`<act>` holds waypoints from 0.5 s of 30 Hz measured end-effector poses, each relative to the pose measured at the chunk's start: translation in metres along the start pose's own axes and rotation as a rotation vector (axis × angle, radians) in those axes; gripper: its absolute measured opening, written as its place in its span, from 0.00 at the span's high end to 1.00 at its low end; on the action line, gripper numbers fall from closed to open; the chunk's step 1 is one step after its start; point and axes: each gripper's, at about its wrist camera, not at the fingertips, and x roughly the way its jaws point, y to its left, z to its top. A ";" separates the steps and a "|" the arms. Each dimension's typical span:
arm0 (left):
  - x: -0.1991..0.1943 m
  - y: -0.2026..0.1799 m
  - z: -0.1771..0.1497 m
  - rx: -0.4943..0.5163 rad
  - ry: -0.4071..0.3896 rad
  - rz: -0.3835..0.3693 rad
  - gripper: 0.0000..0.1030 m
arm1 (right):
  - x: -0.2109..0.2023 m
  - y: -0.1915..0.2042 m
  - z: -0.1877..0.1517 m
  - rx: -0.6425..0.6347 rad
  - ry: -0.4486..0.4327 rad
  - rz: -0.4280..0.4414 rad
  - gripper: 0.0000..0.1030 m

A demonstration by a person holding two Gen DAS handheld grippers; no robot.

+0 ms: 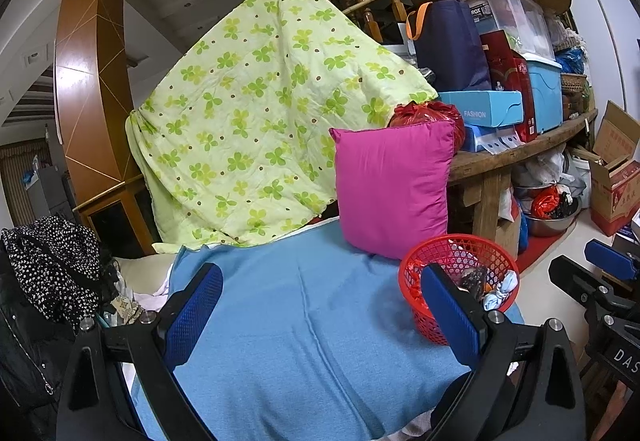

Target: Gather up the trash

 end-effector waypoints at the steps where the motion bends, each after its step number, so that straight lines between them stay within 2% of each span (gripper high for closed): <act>1: 0.000 0.000 -0.001 0.002 0.000 0.001 0.04 | 0.000 0.000 0.000 0.000 -0.001 -0.001 0.33; 15: -0.001 0.000 -0.002 0.006 -0.001 -0.001 0.04 | 0.001 -0.001 0.001 -0.002 -0.004 -0.002 0.33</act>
